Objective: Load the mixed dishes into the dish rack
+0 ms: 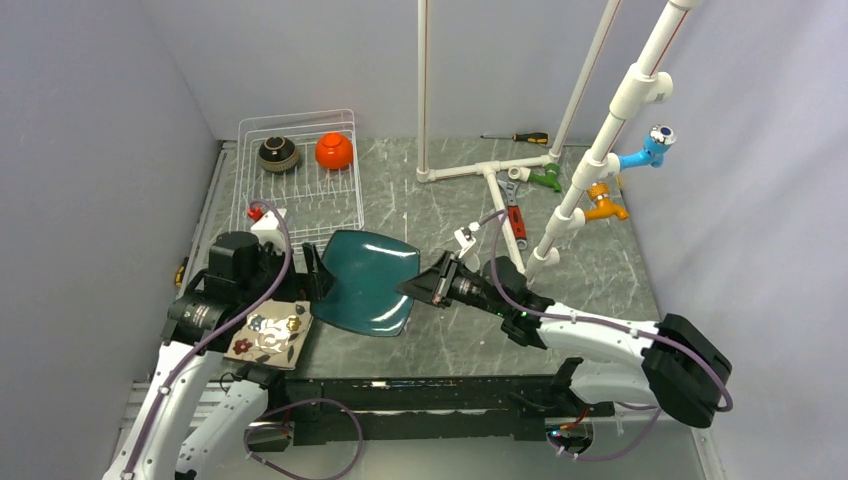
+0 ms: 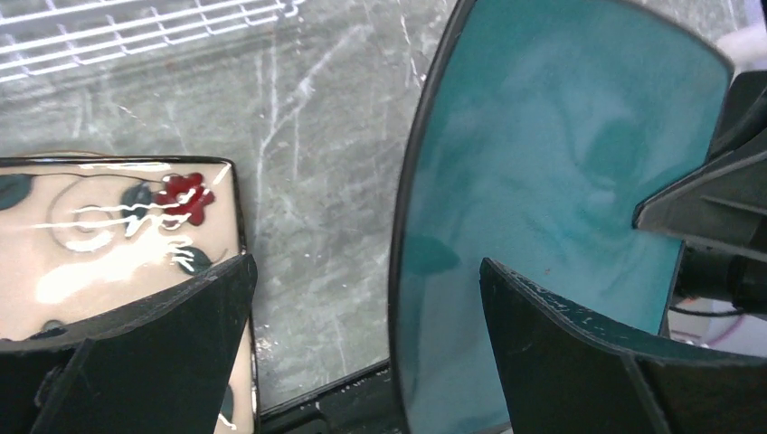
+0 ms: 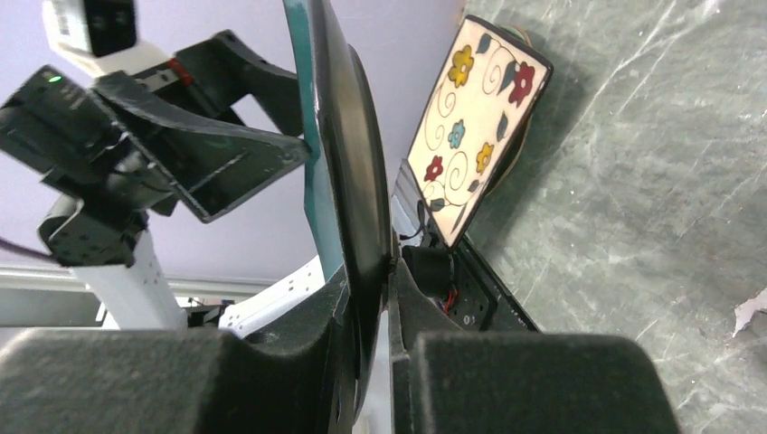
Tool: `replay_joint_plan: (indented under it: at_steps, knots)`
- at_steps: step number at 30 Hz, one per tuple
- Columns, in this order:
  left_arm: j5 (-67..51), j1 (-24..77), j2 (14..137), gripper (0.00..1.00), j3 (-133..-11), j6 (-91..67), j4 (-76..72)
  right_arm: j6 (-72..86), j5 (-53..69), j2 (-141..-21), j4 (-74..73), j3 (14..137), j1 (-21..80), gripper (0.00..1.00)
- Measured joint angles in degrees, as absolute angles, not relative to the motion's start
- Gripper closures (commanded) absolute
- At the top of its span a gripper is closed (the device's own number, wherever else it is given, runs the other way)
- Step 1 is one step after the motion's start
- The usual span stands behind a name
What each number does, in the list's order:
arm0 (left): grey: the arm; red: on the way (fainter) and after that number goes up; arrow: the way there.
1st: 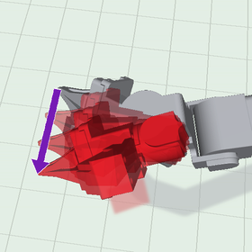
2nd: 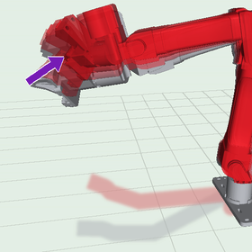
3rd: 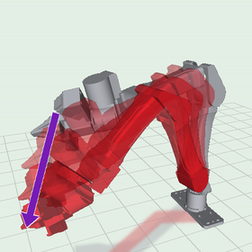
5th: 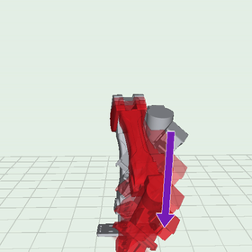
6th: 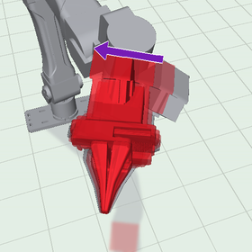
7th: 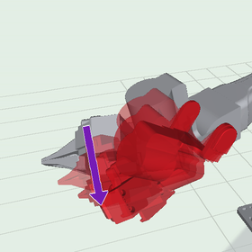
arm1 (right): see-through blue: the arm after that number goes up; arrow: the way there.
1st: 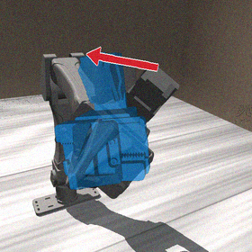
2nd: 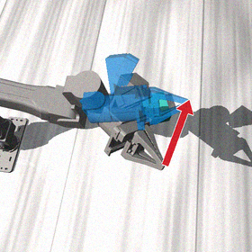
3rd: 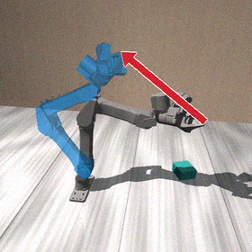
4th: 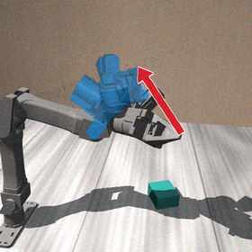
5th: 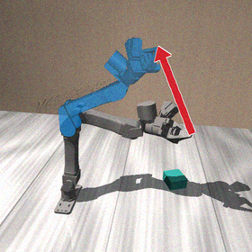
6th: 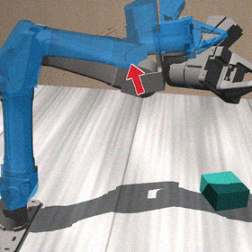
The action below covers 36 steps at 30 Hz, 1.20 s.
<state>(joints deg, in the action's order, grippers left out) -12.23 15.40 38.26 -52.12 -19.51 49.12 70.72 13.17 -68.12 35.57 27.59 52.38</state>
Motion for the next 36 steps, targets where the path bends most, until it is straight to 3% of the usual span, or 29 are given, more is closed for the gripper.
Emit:
replay_joint_plan:
  at_steps: [4,9,11,15,17,19,20,21,31,36]
  knots:
    - [-18.7,15.4,38.3,0.01,-49.8,-20.7,46.5,69.9,14.9,-64.7,35.6,26.3,50.8,1.00]
    - [-35.8,15.4,38.0,0.02,-43.9,-26.3,36.1,69.6,17.8,-64.0,38.2,25.2,49.1,1.00]
    - [-42.0,15.4,38.1,0.10,-42.1,-29.2,32.0,69.6,18.6,-63.7,39.5,24.1,48.9,1.00]
    - [-47.3,15.4,37.7,0.40,-41.4,-32.4,28.5,69.6,19.6,-63.0,40.9,22.6,48.8,1.00]
    - [-48.0,15.2,36.9,0.33,-41.4,-33.4,27.8,69.8,20.1,-62.4,42.3,22.0,48.8,1.00]
    - [-48.3,15.2,35.7,0.10,-41.1,-35.3,25.9,70.0,20.4,-61.5,43.9,21.7,48.5,1.00]
    - [-48.5,15.2,35.2,0.02,-40.8,-35.8,25.1,70.1,20.2,-61.4,44.4,21.5,48.5,1.00]
    - [-48.6,15.2,34.1,0.01,-40.1,-37.5,23.2,70.4,20.0,-61.3,45.6,21.1,48.5,1.00]
    - [-44.2,15.2,24.1,0.01,-31.0,-53.4,9.8,75.1,12.4,-60.4,51.8,15.7,48.5,1.00]
    - [-40.4,15.3,23.7,0.17,-30.5,-57.3,5.7,75.2,7.8,-58.0,52.0,15.7,48.9,1.00]
